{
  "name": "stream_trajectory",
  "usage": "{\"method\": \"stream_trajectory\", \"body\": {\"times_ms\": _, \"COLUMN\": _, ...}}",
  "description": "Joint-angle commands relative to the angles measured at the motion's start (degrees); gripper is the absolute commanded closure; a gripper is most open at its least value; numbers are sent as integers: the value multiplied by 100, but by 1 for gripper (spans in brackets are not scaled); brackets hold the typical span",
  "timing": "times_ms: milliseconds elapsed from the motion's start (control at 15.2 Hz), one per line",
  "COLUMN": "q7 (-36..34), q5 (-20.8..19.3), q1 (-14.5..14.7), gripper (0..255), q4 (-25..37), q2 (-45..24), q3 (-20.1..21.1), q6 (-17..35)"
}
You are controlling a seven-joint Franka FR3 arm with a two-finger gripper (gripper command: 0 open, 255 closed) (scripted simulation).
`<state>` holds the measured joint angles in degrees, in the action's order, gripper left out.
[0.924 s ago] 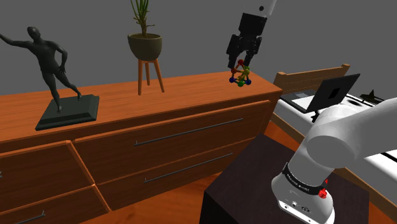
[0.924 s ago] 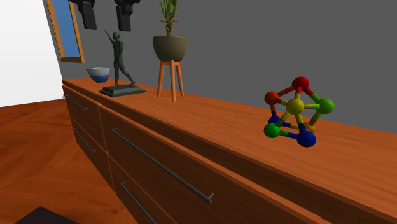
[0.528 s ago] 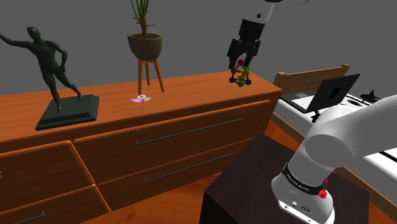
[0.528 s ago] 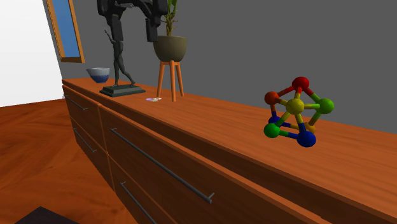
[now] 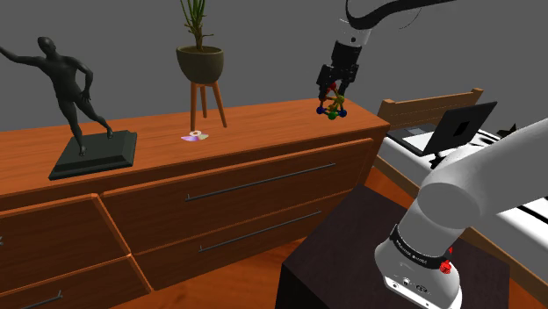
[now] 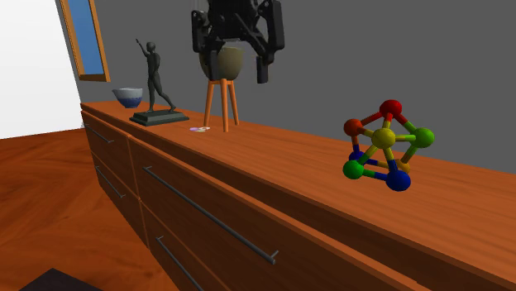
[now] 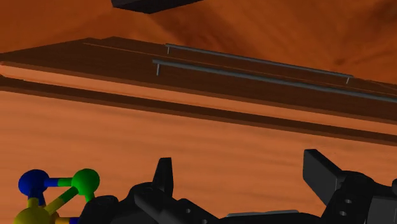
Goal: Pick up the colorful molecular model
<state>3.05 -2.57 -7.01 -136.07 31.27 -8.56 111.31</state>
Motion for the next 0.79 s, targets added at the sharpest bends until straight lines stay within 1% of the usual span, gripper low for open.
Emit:
{"method": "stream_trajectory", "body": {"times_ms": 0, "q7": 119, "q5": -90, "q1": -92, "gripper": 0, "q4": 118, "q2": -292, "q3": -152, "q6": 242}}
{"method": "stream_trajectory", "body": {"times_ms": 396, "q7": 453, "q5": -243, "q1": -328, "gripper": 0, "q4": 447, "q2": -1116, "q3": -586, "q6": 929}}
{"method": "stream_trajectory", "body": {"times_ms": 726, "q7": 763, "q5": -215, "q1": -490, "gripper": 0, "q4": 871, "q2": -1873, "q3": -942, "q6": 1425}}
